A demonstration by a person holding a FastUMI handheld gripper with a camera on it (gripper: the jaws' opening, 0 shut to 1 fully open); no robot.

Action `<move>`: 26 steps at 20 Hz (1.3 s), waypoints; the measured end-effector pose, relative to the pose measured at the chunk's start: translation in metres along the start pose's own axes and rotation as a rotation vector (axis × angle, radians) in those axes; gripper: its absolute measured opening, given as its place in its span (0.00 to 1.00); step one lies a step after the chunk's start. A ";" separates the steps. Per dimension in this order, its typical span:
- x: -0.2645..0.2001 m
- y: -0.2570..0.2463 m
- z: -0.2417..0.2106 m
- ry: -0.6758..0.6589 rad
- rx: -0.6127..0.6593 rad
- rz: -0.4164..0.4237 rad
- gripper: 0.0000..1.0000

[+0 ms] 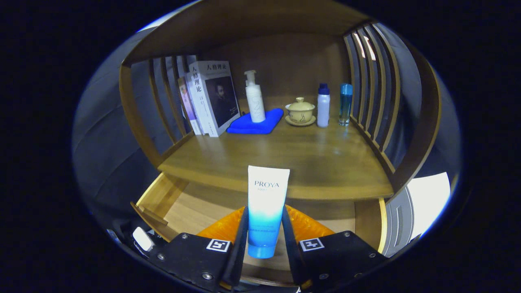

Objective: Pull open the drawer, take out the items inside it, and place them on the countertop above the cabinet.

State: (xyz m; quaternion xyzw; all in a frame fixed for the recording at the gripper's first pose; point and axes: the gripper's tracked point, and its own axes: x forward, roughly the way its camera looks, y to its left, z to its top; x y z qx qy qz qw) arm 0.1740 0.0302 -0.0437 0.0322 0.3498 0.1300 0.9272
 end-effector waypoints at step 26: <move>0.030 -0.019 0.070 -0.257 -0.115 -0.218 0.95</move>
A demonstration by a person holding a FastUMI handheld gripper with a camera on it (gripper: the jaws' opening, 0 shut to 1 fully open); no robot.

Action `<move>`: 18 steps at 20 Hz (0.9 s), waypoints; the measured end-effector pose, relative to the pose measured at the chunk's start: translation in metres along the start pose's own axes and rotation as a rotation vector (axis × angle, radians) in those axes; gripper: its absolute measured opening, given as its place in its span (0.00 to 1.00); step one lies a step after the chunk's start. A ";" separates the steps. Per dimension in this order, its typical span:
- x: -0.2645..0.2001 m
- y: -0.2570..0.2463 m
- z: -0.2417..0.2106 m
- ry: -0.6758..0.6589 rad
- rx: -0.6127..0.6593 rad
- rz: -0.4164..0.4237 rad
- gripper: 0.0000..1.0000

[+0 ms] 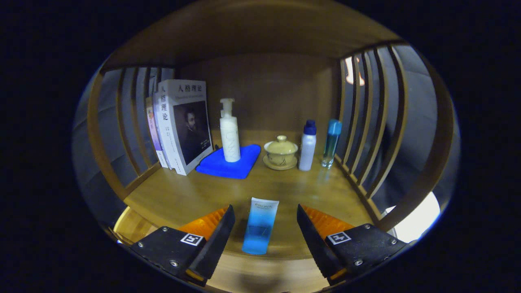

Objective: Pull open the drawer, take out the items inside it, and place them on the countertop above the cabinet.

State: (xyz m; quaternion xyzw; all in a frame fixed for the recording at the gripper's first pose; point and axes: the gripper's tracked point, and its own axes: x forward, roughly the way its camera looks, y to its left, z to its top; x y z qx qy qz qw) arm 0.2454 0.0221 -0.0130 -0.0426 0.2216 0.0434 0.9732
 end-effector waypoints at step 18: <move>-0.171 0.075 -0.061 -0.360 0.025 -0.029 0.94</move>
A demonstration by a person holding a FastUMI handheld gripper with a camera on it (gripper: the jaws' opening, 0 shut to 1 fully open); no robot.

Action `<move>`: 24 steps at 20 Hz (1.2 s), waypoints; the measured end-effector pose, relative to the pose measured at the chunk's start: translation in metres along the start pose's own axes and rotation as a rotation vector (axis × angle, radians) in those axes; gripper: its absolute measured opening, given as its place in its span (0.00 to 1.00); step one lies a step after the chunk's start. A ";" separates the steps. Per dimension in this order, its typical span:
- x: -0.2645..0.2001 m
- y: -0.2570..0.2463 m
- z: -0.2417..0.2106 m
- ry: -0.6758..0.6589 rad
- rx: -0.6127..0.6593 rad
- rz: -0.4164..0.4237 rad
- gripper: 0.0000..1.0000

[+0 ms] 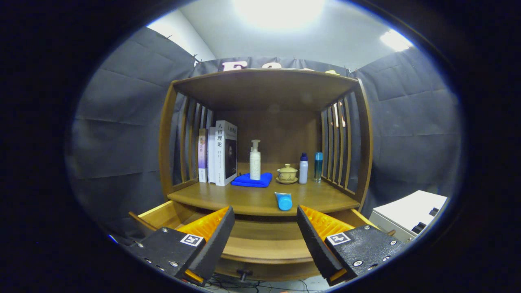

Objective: Pull open the drawer, take out the items inside it, and place them on the countertop above the cabinet.

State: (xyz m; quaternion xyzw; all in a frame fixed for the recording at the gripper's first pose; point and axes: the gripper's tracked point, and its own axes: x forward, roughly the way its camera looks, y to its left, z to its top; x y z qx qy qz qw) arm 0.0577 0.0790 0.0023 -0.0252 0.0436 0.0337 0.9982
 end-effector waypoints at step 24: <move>-0.043 0.029 -0.154 0.265 -0.010 0.002 0.94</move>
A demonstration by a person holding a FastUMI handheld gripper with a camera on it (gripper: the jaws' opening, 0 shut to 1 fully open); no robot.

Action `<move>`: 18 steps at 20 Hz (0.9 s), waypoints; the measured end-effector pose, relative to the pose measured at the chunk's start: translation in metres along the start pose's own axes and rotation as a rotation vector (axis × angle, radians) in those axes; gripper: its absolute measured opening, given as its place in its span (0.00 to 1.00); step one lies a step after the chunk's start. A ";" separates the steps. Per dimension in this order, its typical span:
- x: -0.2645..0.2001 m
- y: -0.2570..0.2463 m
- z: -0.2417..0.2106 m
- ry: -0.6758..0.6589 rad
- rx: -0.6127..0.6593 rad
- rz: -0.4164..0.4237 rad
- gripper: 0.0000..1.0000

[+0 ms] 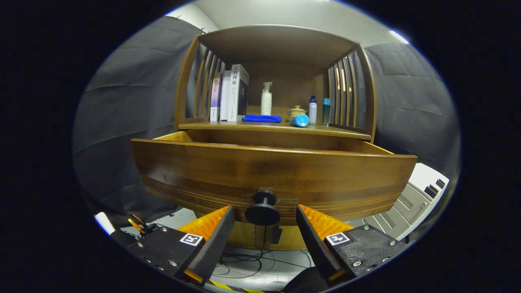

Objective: Pull open the drawer, take out the items inside it, and place them on the countertop above the cabinet.

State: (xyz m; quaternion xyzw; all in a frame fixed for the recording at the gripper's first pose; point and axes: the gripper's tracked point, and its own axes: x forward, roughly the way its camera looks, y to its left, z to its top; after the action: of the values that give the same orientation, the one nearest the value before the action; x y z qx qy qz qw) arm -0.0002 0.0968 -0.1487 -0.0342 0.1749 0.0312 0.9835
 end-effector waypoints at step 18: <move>0.060 -0.009 0.026 0.001 0.090 -0.055 0.93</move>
State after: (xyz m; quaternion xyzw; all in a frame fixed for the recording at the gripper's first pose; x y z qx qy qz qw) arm 0.0661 0.0924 -0.1443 0.0054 0.1757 -0.0040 0.9844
